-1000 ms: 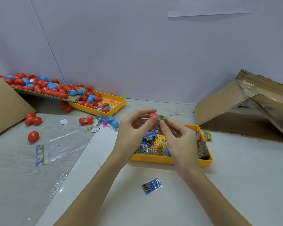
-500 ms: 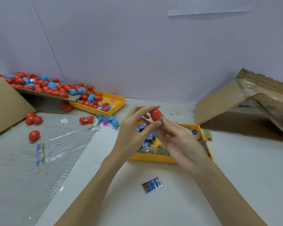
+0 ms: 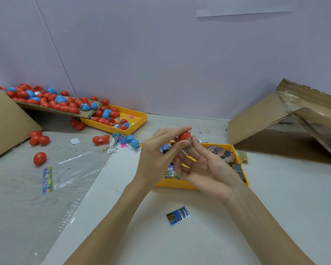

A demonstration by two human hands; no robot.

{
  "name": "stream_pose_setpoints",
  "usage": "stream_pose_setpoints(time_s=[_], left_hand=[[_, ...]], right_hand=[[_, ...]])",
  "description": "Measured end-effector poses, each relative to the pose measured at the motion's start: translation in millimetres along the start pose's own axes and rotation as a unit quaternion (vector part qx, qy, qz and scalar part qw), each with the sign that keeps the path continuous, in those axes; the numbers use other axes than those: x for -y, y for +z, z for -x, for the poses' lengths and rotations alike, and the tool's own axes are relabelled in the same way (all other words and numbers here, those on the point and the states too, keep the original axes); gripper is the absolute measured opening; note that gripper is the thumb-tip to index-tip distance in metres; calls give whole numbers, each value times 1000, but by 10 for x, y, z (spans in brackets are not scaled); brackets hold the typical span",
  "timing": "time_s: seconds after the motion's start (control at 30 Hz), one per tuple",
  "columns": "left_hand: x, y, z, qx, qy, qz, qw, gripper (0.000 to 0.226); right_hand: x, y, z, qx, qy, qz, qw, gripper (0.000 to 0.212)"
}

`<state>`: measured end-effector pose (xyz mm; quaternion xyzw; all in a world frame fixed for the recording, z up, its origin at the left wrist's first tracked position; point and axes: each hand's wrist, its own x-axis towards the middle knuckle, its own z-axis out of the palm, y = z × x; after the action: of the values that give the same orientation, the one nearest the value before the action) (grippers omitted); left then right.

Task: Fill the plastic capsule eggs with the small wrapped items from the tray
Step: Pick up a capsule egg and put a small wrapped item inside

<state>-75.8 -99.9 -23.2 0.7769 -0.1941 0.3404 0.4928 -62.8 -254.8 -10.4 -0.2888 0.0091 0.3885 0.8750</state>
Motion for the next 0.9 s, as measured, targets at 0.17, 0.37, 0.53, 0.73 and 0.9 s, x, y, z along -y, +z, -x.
stream_pose_setpoints(time_s=[0.17,0.37,0.53,0.73,0.9], left_hand=[[21,39,23,-16,-10,29,999,27],[-27,90,26,-36,-39,44,998,25],[7,39,7,-11,-92,64,994,28],[98,-55,-18,95,-85,66,990,37],[114,-83,3,89,-89,57,990,42]], right_hand=[[-4,14,-1,-1,0,-18,1000,40],[-19,29,-14,-13,-23,4,1000,45],[7,-12,-25,-22,-69,47,996,26],[21,-114,-43,-63,-147,192,968,28],[-3,-122,-35,-83,-201,314,924,36]])
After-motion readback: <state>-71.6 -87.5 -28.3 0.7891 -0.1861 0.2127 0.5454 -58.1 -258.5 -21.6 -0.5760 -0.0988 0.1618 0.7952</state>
